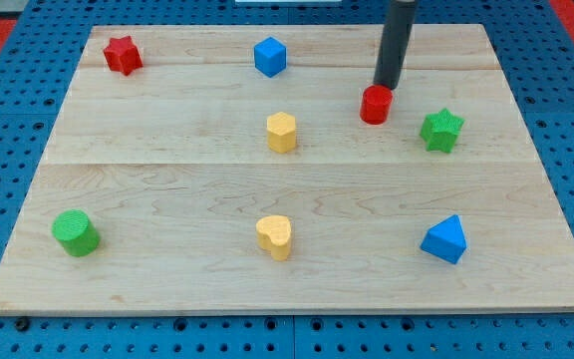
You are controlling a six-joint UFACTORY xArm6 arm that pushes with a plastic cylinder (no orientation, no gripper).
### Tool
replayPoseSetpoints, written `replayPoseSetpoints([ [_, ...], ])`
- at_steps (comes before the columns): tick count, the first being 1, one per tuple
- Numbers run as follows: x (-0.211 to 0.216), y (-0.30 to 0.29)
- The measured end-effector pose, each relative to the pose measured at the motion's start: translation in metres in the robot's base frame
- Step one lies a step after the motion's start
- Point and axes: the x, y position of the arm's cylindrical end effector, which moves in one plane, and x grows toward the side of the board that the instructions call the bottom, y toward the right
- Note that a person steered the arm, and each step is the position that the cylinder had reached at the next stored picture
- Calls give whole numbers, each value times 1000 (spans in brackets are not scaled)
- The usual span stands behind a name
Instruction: Place the blue triangle above the green star
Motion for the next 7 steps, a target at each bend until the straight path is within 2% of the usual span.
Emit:
replayPoseSetpoints([
  [1, 34, -26],
  [2, 74, 8],
  [3, 138, 22],
  [4, 156, 120],
  [5, 201, 145],
  [6, 258, 75],
  [7, 241, 27],
])
